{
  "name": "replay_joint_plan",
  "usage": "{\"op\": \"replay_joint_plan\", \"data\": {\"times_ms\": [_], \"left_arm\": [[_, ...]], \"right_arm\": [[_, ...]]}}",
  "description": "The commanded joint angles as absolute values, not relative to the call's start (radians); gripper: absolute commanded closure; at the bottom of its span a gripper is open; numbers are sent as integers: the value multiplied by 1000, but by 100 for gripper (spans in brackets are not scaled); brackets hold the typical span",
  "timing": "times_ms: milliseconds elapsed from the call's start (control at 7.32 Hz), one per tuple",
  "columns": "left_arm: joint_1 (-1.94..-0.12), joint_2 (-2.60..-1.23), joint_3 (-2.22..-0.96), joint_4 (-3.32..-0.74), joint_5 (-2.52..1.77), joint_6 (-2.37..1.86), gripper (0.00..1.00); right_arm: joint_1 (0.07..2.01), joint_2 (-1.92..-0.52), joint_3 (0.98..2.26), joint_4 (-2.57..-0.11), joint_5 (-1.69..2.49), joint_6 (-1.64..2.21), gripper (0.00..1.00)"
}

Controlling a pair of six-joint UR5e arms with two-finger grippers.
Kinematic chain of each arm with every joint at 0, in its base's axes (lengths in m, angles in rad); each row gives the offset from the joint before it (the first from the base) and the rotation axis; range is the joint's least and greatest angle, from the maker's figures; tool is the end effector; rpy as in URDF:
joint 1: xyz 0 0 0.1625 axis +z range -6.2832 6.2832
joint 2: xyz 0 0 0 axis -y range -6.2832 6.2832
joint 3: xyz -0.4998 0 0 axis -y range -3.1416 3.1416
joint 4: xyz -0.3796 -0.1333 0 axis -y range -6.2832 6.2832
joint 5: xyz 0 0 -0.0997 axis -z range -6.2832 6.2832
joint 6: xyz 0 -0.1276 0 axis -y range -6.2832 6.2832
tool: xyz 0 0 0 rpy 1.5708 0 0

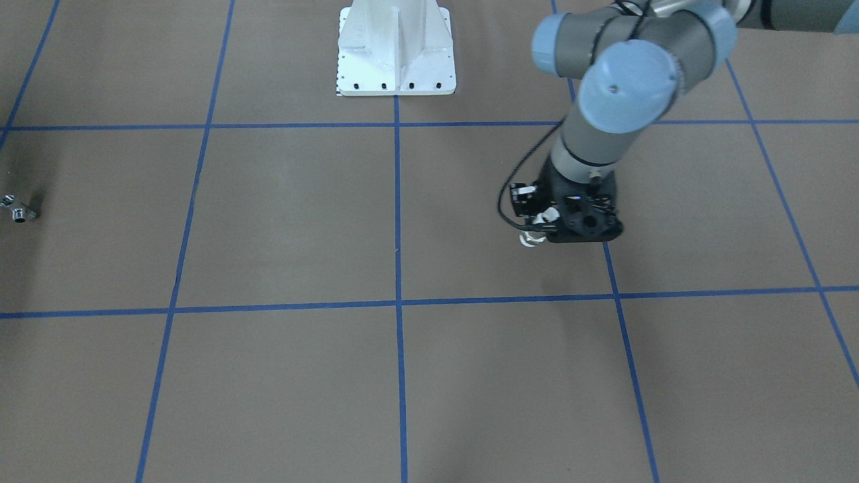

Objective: Assemble PPR valve and pipe with both arms
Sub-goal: 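Lift the valve and carry it toward the table center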

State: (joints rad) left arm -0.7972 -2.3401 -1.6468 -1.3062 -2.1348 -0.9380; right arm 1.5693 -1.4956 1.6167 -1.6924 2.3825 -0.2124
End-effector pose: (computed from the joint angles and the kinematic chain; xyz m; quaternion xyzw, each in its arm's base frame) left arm 0.4719 -0.5764 0.2730 -0.0210 0.3824 0.0038 0.9237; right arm 0.0400 -0.5141 0.7029 0.0413 -0.3926 -0.0980 0.9135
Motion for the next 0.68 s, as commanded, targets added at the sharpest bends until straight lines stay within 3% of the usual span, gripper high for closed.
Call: {"op": "replay_joint_plan", "data": {"times_ms": [0,546], "left_arm": [[-704,-2579,-1435,-1313,-2079,-1040,100],[-660,-2654,-1218,-1518,-2036,-1086,100]], "right_arm": [[1569,-1493,1620,-1692,2387,-198,1],[1569,-1503,1583,-1622,2388,-198,1]]}}
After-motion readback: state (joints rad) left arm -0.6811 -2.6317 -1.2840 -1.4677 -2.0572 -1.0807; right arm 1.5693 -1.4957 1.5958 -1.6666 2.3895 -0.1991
